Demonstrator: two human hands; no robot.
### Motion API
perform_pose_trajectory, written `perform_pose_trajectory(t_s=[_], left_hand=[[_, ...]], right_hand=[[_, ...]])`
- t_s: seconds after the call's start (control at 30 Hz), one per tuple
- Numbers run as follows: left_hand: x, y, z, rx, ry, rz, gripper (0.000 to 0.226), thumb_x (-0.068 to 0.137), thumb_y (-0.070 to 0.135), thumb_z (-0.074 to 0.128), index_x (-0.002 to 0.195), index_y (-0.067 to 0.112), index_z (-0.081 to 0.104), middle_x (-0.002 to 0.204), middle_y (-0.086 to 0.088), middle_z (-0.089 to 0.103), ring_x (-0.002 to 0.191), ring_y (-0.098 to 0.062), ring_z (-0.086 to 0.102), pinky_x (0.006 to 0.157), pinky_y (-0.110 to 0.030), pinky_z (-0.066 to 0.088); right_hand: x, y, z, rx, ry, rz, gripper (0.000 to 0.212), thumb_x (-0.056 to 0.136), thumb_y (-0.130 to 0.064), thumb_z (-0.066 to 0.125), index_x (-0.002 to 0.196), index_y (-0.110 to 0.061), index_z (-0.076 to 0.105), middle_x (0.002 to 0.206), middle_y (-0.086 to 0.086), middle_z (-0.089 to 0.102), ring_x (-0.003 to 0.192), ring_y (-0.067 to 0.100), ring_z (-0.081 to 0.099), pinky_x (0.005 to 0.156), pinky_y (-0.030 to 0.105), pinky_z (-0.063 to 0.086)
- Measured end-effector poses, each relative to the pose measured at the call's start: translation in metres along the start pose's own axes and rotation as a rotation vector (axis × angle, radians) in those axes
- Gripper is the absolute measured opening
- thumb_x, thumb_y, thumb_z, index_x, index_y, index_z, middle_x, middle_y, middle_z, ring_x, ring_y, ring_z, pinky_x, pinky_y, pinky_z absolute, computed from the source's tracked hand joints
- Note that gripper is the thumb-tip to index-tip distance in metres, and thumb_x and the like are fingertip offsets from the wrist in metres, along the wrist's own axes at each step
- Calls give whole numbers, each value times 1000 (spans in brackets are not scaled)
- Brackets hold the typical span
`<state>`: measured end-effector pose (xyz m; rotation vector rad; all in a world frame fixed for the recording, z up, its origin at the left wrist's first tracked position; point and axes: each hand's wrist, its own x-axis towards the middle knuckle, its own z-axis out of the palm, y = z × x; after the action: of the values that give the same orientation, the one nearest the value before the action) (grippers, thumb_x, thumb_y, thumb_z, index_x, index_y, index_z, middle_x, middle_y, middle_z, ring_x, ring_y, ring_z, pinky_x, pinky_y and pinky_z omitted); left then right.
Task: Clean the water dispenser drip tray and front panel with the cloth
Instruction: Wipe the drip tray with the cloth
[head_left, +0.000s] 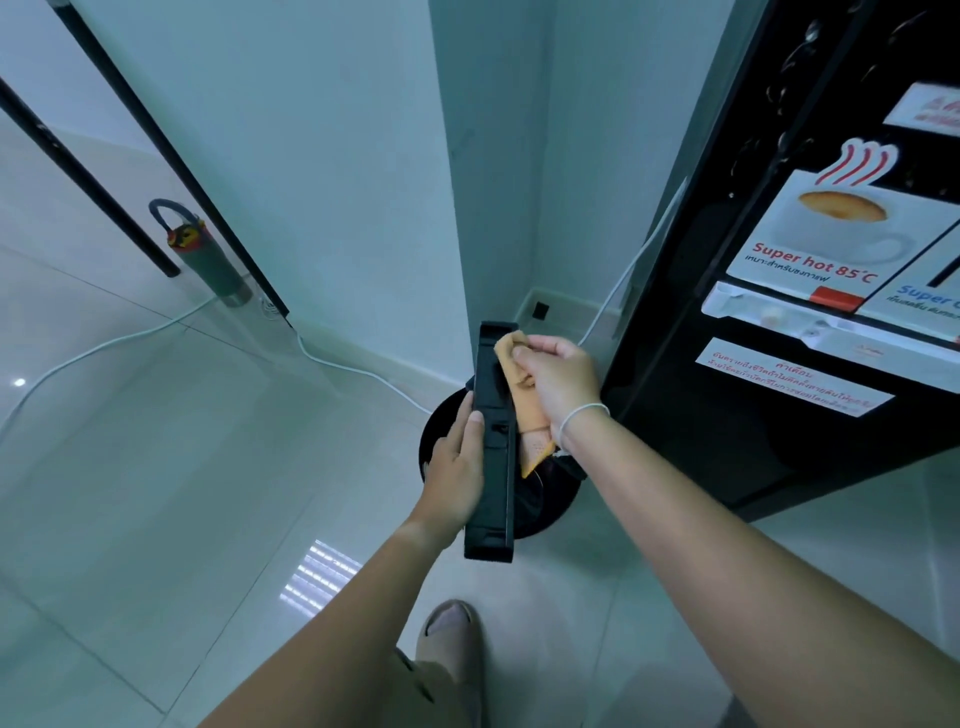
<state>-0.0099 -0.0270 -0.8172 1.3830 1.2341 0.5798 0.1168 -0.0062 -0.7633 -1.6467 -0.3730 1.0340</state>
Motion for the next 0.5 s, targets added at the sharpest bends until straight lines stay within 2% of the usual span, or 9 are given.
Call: perform_pose_trajectory(t_s=[0.1, 0.17, 0.2, 0.23, 0.27, 0.3, 0.33, 0.43, 0.5], left_hand=[[14, 1, -2, -207, 58, -126, 46, 92, 54, 28, 115, 31, 62, 114, -6, 68, 105, -20, 65, 97, -44, 48], [22, 3, -9, -323, 51, -203, 54, 90, 56, 32, 102, 16, 67, 107, -16, 70, 95, -21, 69, 92, -37, 52], [22, 7, -14, -316, 56, -234, 57, 92, 54, 30, 94, 10, 66, 95, -18, 71, 81, -17, 70, 80, -27, 55], [23, 7, -21, -305, 51, -239, 58, 96, 50, 27, 85, 6, 63, 77, -14, 69, 62, -11, 67, 61, -16, 53], [24, 6, -26, -295, 53, -223, 56, 99, 45, 24, 78, 7, 59, 61, -8, 65, 48, -7, 62, 46, -10, 46], [24, 8, -30, -299, 75, -215, 54, 100, 41, 23, 74, 9, 57, 53, -2, 63, 41, -5, 58, 37, -9, 40], [21, 13, -34, -294, 87, -235, 52, 101, 41, 24, 72, 11, 56, 52, 1, 62, 41, -5, 58, 35, -9, 39], [24, 10, -39, -319, 90, -256, 48, 100, 44, 27, 75, 16, 57, 70, -1, 62, 59, -10, 60, 44, -14, 45], [27, 0, -38, -359, 67, -281, 47, 100, 45, 27, 81, 17, 60, 78, -1, 65, 67, -9, 60, 45, -13, 47]], right_hand=[[-26, 12, 3, -18, -112, 7, 18, 82, -7, 63, 99, -11, 66, 82, -1, 65, 74, 11, 59, 76, 26, 50], [-47, 23, 2, -50, -190, -15, 15, 83, -7, 63, 96, -14, 66, 79, -4, 64, 72, 10, 59, 73, 22, 49], [-55, 27, 1, -69, -231, -24, 14, 83, -7, 63, 93, -16, 66, 79, -3, 65, 72, 10, 60, 72, 22, 49], [-62, 31, 0, -93, -270, -26, 14, 83, -8, 63, 91, -17, 67, 80, -3, 65, 73, 9, 60, 71, 19, 49], [-68, 33, -3, -118, -309, -22, 13, 83, -8, 63, 91, -18, 67, 81, -3, 65, 72, 6, 60, 68, 13, 49], [-71, 34, -5, -145, -347, -24, 13, 84, -9, 63, 92, -17, 67, 82, -4, 65, 71, 1, 60, 65, 7, 47], [-74, 34, -7, -170, -390, -29, 13, 84, -8, 63, 93, -16, 68, 81, -5, 65, 69, -3, 59, 61, 4, 45], [-74, 29, -15, -268, -548, -34, 12, 84, -4, 62, 92, -12, 67, 71, -7, 62, 55, -11, 56, 55, 3, 42], [-63, 21, -20, -312, -554, -53, 14, 84, 0, 61, 93, -7, 68, 68, -7, 60, 48, -11, 54, 52, 4, 41]])
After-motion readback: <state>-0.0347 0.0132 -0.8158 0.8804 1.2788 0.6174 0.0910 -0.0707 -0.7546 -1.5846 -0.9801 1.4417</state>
